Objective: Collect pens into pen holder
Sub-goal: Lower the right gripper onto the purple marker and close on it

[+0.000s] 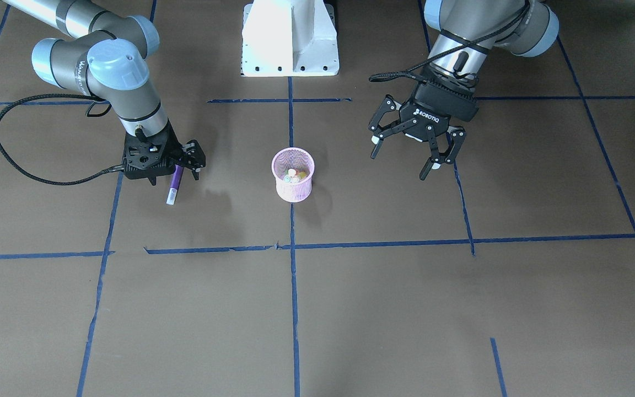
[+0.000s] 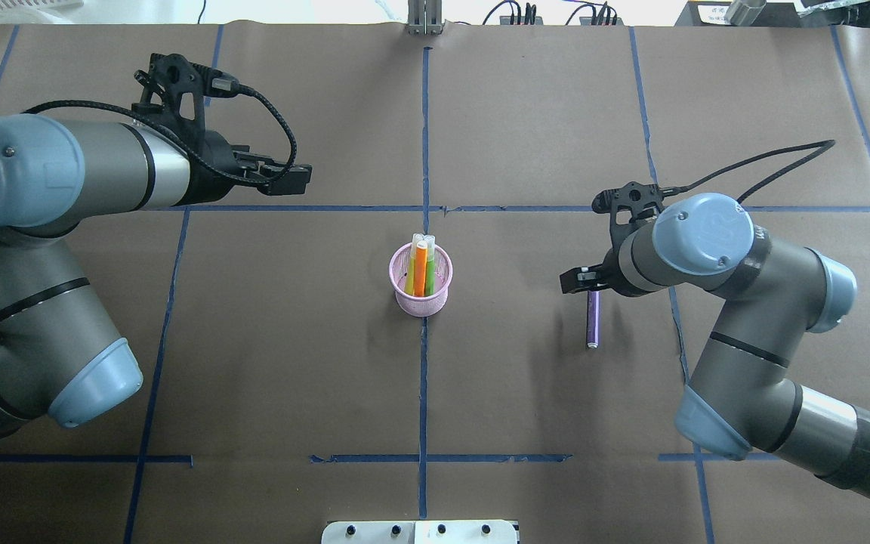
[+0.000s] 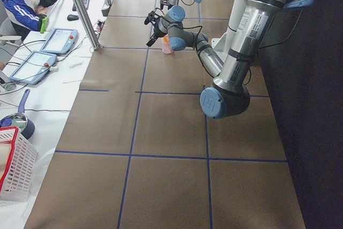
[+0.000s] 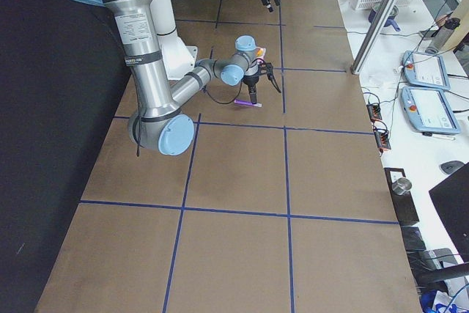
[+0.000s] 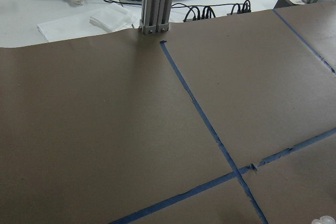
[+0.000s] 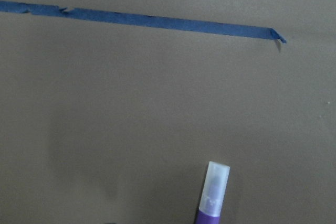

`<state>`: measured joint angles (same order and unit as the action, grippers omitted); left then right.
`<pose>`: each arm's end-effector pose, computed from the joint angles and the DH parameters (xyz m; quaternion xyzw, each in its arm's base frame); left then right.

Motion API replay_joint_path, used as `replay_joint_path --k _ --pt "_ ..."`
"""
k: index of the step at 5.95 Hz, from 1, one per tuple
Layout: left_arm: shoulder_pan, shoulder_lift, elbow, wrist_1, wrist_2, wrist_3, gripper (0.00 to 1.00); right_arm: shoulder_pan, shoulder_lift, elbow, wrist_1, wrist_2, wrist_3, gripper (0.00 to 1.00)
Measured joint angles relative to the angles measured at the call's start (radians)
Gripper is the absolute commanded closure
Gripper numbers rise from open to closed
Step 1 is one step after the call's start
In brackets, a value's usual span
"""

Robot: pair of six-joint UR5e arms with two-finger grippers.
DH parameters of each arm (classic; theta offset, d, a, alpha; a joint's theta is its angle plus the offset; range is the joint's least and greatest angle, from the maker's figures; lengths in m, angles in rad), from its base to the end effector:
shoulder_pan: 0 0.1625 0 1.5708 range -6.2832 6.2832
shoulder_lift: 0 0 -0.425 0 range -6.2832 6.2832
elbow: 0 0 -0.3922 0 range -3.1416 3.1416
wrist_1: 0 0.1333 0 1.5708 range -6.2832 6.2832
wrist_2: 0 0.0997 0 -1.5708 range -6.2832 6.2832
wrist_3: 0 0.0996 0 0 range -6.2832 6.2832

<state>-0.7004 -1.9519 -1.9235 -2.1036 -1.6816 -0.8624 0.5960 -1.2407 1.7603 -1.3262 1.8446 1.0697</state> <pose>0.3598 -0.4632 0.2289 0.3486 0.4792 0.0360 0.8047 -0.4505 -0.4341 0.3701 0.0846 -0.3812 -0.0072 0.9206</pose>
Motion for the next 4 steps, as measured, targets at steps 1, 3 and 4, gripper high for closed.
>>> replay_joint_path --k 1,3,4 --pt "-0.001 0.009 0.0 -0.003 0.0 0.0 0.0 0.007 0.003 -0.023 0.001 0.007 0.007 0.04" --pt "0.0 0.017 0.001 -0.005 0.001 0.0 0.0 0.019 0.005 -0.057 0.001 0.029 0.011 0.21" --pt "0.0 0.018 0.001 -0.005 0.002 0.0 0.0 0.028 0.005 -0.066 0.001 0.048 0.01 0.3"
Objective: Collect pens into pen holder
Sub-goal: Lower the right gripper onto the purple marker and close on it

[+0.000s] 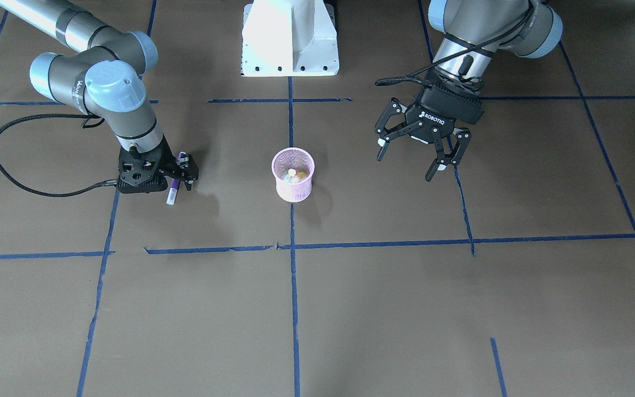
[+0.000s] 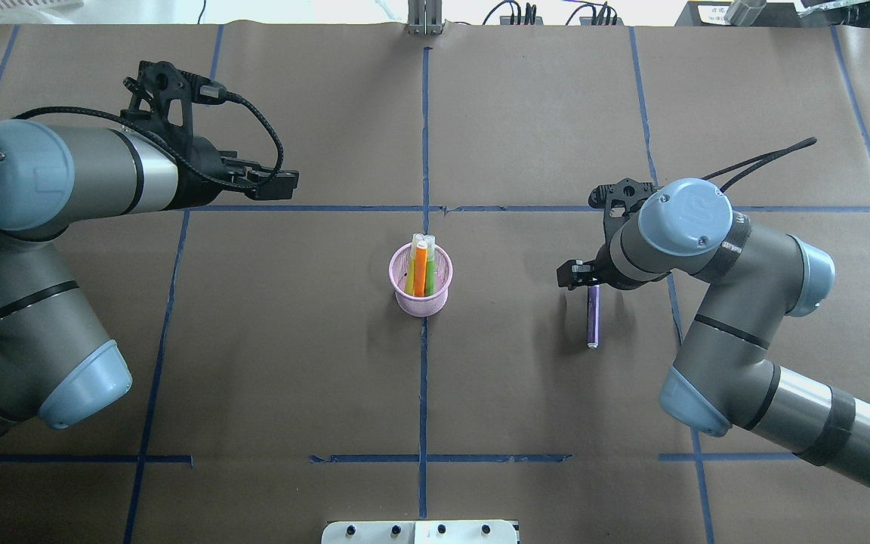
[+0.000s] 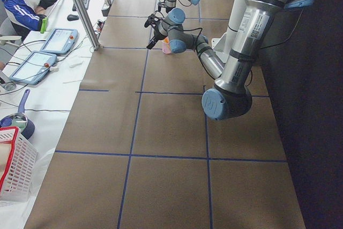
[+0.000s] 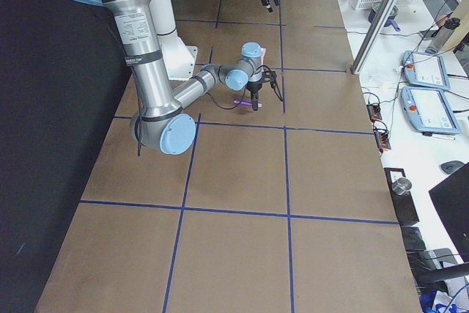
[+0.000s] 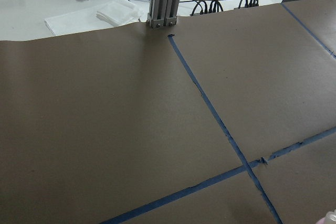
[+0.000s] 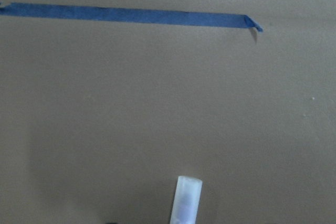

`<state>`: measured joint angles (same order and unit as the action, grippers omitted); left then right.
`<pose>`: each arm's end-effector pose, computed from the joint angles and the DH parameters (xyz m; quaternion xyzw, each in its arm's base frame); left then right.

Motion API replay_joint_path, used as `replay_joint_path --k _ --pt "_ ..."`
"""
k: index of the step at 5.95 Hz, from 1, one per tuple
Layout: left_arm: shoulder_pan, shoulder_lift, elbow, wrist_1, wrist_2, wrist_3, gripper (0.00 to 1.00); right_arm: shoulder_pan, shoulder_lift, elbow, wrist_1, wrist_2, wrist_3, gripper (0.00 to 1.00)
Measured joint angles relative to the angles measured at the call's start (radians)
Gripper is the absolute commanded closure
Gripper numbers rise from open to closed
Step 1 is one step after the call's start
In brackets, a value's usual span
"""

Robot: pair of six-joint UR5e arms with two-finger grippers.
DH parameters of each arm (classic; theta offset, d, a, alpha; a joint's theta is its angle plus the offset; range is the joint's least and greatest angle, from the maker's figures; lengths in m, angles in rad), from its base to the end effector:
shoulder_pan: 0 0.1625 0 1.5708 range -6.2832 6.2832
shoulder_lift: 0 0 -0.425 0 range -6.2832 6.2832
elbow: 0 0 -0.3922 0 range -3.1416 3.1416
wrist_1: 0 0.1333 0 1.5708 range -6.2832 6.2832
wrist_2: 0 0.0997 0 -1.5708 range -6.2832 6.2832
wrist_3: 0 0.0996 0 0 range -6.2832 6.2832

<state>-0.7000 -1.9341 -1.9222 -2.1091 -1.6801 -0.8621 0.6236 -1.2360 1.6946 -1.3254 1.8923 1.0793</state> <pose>0.3590 -0.4624 0.2389 0.3454 0.4748 0.0355 0.8087 -0.4507 -0.4497 0.3978 0.0526 -0.3683 0.0061 0.9282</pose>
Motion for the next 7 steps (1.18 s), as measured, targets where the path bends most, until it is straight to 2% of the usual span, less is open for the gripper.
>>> replay_joint_path --k 7 --pt "0.0 0.007 0.002 0.001 -0.001 0.0 0.0 -0.001 0.02 -0.025 -0.001 0.017 -0.003 0.31"
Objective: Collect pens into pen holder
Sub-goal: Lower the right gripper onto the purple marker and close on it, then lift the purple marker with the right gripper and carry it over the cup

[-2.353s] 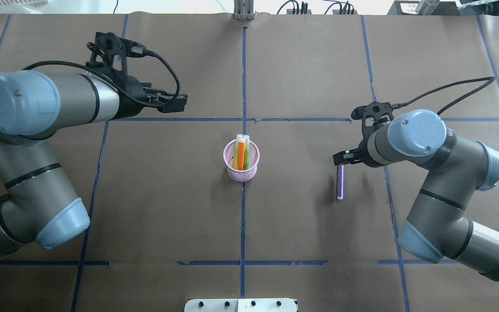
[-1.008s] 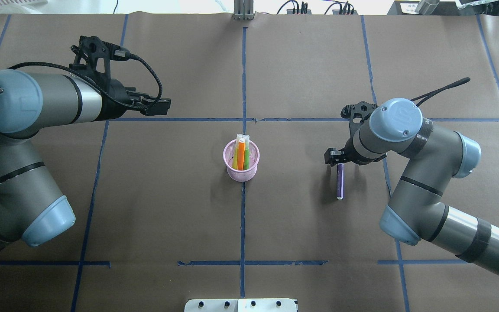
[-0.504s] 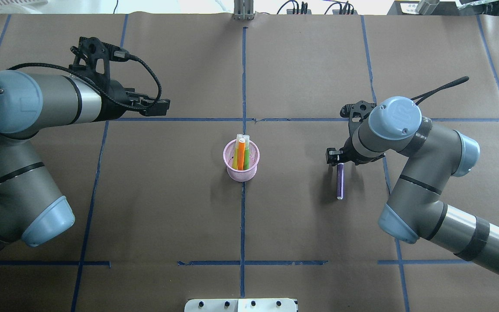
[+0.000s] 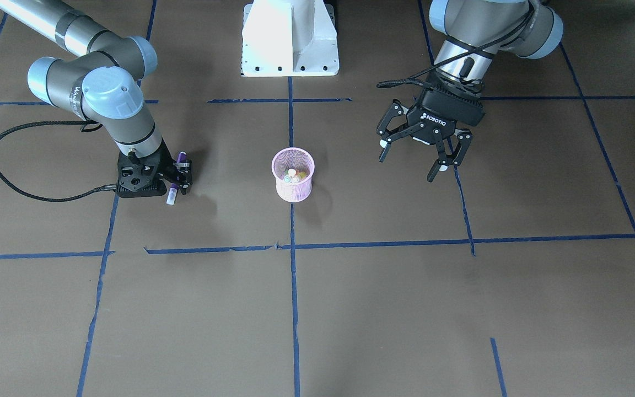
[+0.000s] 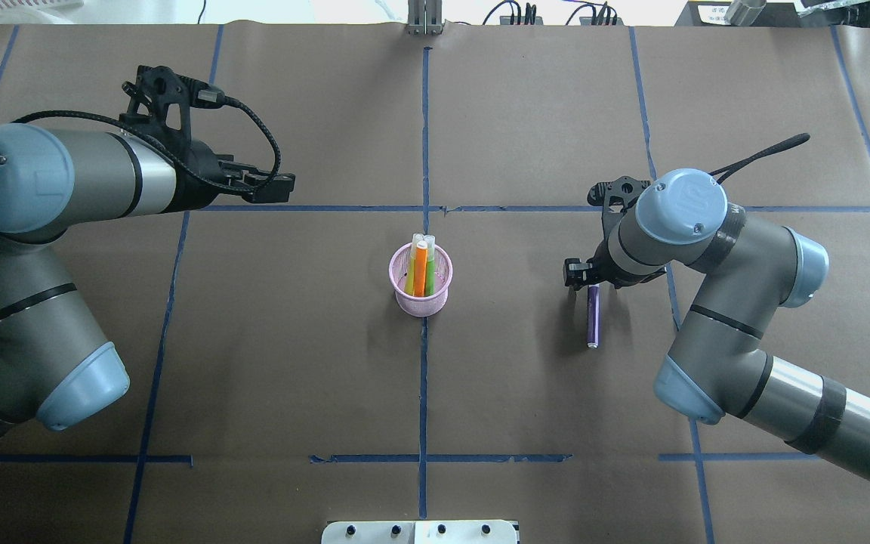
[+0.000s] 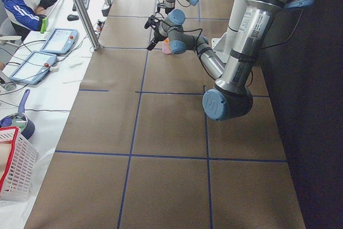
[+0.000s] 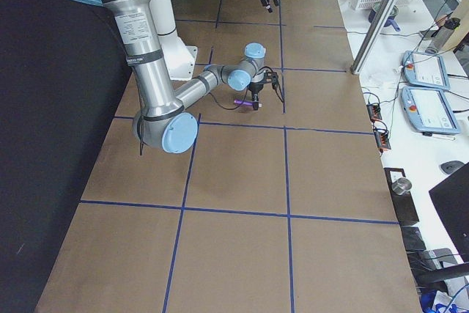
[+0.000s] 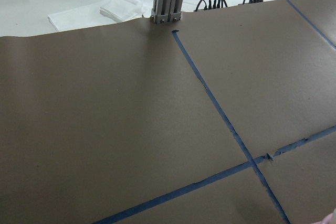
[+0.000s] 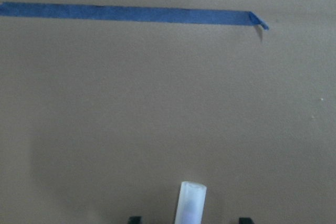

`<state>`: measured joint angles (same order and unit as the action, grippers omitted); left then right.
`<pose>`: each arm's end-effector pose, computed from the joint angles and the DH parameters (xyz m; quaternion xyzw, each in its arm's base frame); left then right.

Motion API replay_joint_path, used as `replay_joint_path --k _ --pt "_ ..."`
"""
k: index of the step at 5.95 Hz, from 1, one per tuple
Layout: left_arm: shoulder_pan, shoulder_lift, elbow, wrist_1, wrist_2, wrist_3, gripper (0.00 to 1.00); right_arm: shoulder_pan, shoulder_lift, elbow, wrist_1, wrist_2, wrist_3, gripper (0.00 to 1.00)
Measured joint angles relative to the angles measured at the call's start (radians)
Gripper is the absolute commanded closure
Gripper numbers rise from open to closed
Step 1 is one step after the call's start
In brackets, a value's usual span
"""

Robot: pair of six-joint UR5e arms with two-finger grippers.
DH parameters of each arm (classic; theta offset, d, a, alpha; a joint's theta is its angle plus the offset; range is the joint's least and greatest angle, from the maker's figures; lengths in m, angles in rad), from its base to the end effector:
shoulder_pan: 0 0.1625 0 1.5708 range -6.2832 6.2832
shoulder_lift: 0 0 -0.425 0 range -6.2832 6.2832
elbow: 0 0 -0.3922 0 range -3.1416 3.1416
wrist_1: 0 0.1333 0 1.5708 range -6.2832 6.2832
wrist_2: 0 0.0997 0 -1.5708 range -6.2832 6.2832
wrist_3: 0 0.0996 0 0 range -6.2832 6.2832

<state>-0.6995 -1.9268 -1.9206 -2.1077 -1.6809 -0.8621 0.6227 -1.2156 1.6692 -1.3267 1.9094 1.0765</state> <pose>0.3593 -0.4622 0.2440 0.3422 0.4720 0.0358 0.8117 -0.4591 -0.4530 0.3970 0.0443 -0.3696 0.0020 0.9281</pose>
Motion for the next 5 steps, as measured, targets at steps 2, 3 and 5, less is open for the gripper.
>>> replay_joint_path --k 2,3,5 --pt "0.001 0.0 0.0 0.0 0.001 0.0 0.0 -0.006 0.002 -0.009 0.002 0.001 -0.005 0.75" --pt "0.001 0.0 0.001 0.0 0.001 0.0 0.0 -0.005 0.003 -0.009 0.001 0.01 -0.005 0.79" --pt "0.002 0.0 0.006 -0.001 0.001 0.0 0.0 0.01 0.001 -0.001 0.0 0.046 0.0 0.97"
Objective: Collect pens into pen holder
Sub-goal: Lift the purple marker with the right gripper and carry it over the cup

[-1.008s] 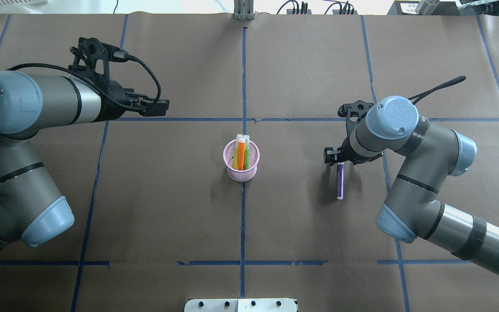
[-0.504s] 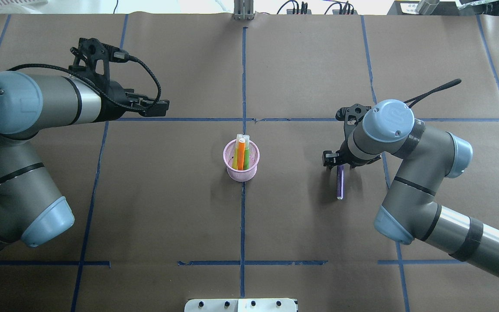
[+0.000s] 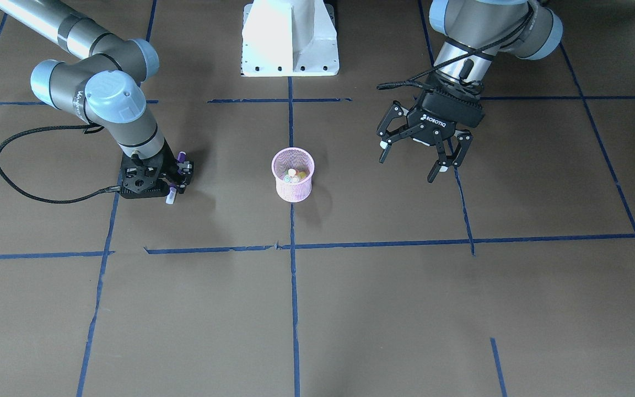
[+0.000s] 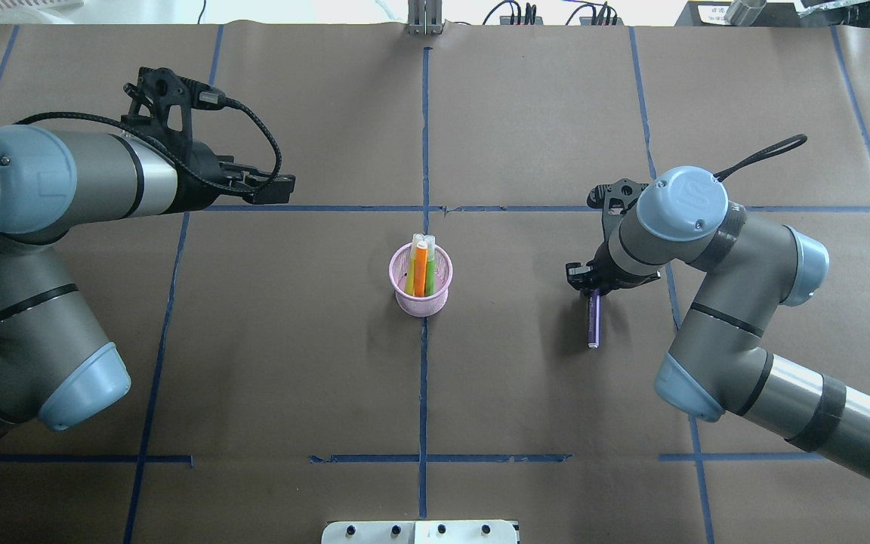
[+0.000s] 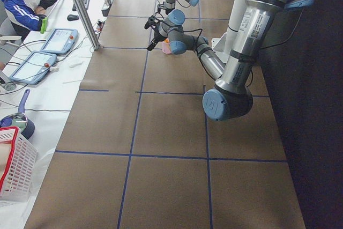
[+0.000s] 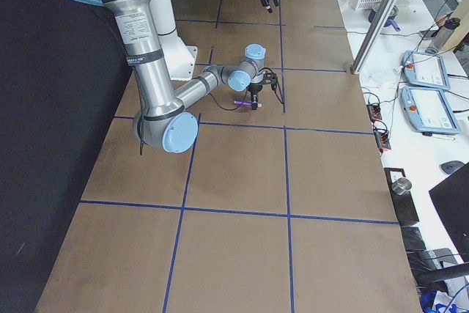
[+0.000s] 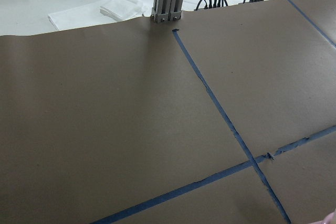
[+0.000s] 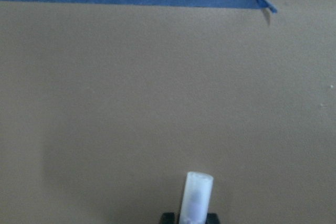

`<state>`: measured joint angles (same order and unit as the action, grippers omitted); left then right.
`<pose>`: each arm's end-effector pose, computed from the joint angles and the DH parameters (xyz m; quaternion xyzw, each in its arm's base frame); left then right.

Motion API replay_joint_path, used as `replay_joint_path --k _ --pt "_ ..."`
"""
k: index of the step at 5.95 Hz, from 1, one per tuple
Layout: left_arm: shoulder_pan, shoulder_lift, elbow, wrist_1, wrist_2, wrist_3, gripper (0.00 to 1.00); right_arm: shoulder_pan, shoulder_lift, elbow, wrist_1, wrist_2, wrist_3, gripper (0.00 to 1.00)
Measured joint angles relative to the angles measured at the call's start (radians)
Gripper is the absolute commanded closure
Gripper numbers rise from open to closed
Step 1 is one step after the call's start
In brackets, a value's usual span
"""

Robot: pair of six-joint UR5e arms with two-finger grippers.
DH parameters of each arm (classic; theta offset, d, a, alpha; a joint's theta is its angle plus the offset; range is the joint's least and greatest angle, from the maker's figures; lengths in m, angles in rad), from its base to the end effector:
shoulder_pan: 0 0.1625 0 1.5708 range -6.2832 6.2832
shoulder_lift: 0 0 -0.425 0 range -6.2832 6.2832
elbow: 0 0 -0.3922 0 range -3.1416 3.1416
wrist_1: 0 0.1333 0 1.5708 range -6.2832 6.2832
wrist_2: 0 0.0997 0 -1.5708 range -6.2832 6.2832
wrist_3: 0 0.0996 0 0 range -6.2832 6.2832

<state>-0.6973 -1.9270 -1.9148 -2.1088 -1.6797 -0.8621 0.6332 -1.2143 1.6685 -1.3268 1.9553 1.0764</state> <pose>0.3616 -0.4626 0.2462 0.3408 0.4707 0.0362 0.8130 -0.4563 -0.4540 0.3953 0.0277 -0.3797 -0.0012 0.9247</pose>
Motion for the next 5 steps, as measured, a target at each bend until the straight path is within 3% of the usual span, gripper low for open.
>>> replay_joint_path --k 3,4,5 --pt "0.001 -0.001 0.006 -0.002 0.0 0.0 0.0 0.016 -0.001 0.041 -0.001 0.008 0.005 1.0" --pt "0.001 -0.002 0.005 -0.002 0.001 0.0 0.0 0.02 -0.001 0.078 0.002 -0.017 0.005 1.0" --pt "0.001 -0.002 0.001 -0.001 -0.001 0.0 0.0 0.014 0.003 0.134 0.008 -0.097 0.006 1.0"
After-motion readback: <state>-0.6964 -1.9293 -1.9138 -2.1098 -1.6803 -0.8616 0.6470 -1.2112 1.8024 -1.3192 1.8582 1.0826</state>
